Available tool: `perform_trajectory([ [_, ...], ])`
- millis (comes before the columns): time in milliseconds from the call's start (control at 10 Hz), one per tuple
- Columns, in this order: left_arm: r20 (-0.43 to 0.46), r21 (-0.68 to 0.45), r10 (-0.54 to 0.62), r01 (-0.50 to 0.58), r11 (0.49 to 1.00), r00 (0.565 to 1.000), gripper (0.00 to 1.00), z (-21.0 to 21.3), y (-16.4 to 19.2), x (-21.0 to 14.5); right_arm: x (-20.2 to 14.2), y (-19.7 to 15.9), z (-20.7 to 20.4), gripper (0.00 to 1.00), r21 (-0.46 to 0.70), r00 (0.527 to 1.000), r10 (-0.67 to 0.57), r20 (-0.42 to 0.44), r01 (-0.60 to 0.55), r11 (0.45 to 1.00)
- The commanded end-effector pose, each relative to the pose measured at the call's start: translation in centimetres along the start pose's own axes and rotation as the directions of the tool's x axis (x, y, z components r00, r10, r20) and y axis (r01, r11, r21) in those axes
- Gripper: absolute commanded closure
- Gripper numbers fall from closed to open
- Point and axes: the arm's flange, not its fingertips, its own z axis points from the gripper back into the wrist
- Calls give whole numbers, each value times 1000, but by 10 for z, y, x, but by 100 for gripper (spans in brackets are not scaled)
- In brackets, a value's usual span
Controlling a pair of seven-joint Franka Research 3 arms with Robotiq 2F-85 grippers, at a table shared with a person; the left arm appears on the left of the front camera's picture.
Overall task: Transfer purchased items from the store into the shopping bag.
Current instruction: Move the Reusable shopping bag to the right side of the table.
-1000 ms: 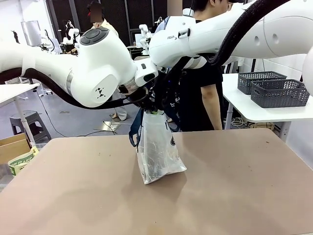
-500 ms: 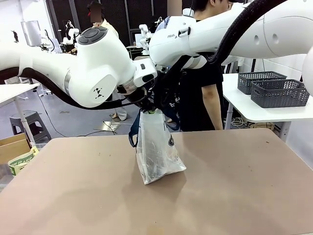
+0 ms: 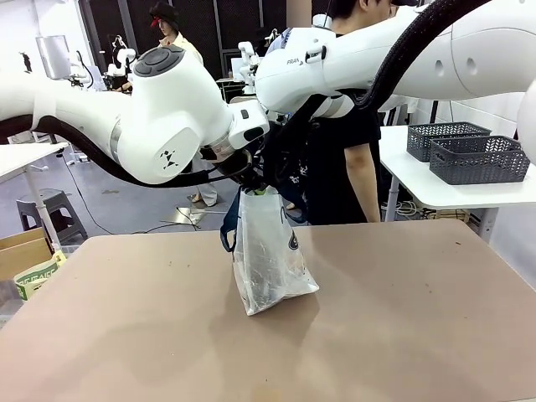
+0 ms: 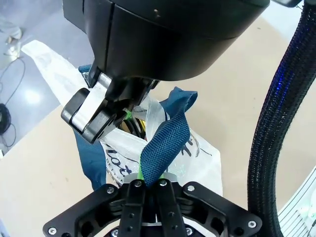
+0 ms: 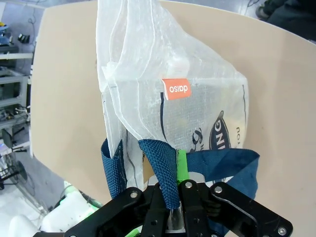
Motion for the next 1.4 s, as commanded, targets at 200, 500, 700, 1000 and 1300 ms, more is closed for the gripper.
perform_trajectory([
  [200, 1, -3, 6, -6, 1000, 1000, 100, 0, 0, 0, -7, -7, 14, 44, 94, 998, 60, 25, -62, 994],
  [500, 1, -3, 6, -6, 1000, 1000, 100, 0, 0, 0, -19, -18, 34, 0, 170, 995, 102, -9, -99, 981],
  [700, 1, -3, 6, -6, 1000, 1000, 100, 0, 0, 0, -26, -36, 45, 0, 205, 996, 84, -2, -82, 975],
  [1000, 1, -3, 6, -6, 1000, 1000, 100, 0, 0, 0, -45, -73, 69, 0, 260, 996, 73, 50, -84, 962],
  [1300, 1, -3, 6, -6, 1000, 1000, 100, 0, 0, 0, -86, -117, 97, 0, 304, 983, 163, 82, -180, 935],
])
